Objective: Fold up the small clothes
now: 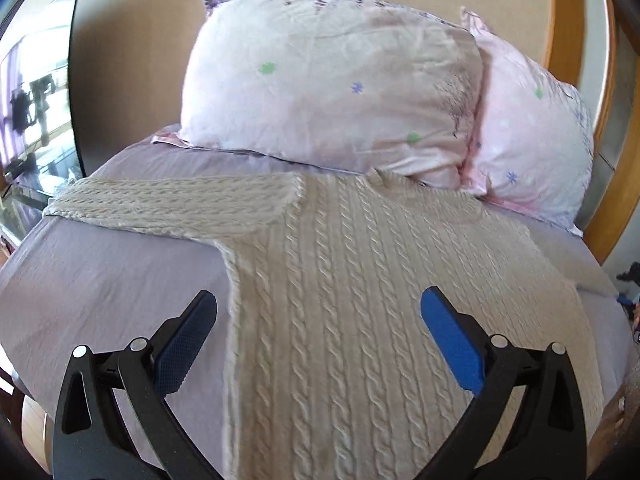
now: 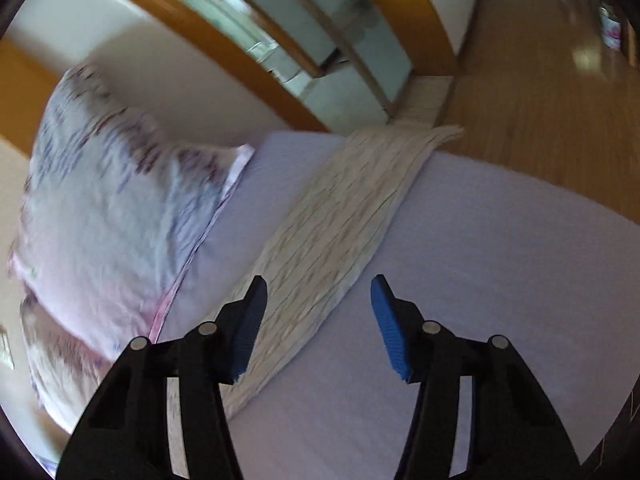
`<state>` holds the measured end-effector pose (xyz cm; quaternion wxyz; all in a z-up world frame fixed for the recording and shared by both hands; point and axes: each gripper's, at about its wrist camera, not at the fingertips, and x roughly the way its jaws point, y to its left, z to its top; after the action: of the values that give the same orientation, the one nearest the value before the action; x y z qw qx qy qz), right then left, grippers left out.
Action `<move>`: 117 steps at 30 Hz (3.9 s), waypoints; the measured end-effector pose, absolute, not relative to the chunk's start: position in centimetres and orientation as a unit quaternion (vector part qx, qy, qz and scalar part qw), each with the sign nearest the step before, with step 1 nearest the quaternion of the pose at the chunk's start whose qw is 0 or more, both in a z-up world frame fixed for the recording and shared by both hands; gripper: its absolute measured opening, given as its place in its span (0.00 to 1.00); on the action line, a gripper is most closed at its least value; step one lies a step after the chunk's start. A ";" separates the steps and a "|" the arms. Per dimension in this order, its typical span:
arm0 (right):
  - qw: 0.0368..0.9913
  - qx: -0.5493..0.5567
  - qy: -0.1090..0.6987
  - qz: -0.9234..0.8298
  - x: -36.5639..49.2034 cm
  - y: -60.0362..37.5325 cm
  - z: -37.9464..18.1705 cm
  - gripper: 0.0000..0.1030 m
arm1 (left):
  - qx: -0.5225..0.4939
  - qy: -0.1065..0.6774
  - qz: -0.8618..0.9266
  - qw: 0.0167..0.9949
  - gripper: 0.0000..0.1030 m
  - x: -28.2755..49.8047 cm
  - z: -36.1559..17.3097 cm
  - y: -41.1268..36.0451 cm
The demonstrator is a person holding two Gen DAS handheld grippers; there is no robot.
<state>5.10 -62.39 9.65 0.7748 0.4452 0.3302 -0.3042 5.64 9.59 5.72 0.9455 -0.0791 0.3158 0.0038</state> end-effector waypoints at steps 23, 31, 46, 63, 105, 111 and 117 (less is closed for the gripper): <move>0.889 0.107 0.395 0.206 17.8 -22.5 14.5 0.16 | -0.283 0.257 0.117 0.916 0.99 6.6 4.9 29.9; 0.907 0.085 0.374 0.174 15.6 -22.5 14.4 0.74 | -0.436 0.287 0.142 0.841 0.90 9.6 1.5 37.6; 0.917 0.166 0.352 0.081 13.6 -33.0 15.0 0.74 | -0.462 0.269 0.194 0.822 0.08 15.4 3.0 43.7; 0.849 0.229 0.467 0.091 19.8 -31.8 8.1 0.40 | -0.066 0.362 -0.330 0.869 0.25 14.4 6.6 1.9; 0.778 0.355 0.472 0.217 -9.0 -36.4 4.5 0.16 | -0.290 0.375 -0.300 0.828 0.41 -8.4 -2.3 15.0; 0.771 0.344 0.488 0.223 -9.1 -35.8 4.3 0.24 | -0.298 0.374 -0.252 0.841 0.41 -9.4 -3.3 16.0; 0.762 0.362 0.482 0.237 -8.9 -36.0 3.7 0.56 | -0.302 0.395 -0.230 0.836 0.49 -9.0 -4.2 17.4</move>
<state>-8.95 -35.96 3.70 0.7619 0.3624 0.4818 0.2367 -9.01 17.39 -4.22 0.8365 -0.3023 0.3952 -0.2298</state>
